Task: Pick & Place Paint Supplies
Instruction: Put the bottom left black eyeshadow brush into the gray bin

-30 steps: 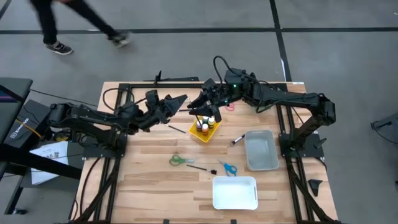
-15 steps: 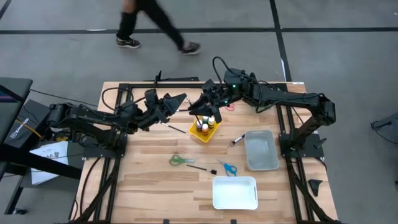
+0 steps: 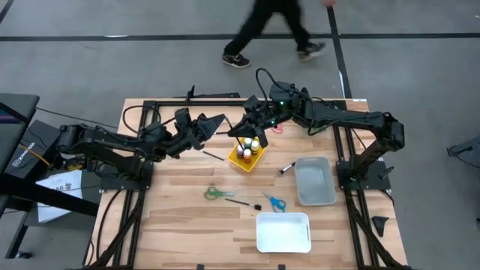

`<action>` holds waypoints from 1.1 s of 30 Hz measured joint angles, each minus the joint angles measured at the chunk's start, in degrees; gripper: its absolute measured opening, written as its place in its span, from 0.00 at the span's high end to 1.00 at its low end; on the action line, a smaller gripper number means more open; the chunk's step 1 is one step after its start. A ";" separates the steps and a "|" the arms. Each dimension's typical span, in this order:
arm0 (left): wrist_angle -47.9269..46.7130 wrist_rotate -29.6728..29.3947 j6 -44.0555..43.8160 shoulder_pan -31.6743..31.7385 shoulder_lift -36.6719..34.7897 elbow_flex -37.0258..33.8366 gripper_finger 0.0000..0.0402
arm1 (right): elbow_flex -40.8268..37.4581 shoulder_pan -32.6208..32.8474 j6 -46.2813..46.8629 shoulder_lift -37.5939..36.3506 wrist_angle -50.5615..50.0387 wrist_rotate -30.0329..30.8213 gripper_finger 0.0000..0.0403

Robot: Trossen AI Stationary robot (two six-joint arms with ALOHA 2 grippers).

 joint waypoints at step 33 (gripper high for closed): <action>-46.00 13.03 0.28 -2.14 -12.68 -0.15 0.91 | 0.14 -2.09 -3.75 -0.68 -46.49 9.95 0.98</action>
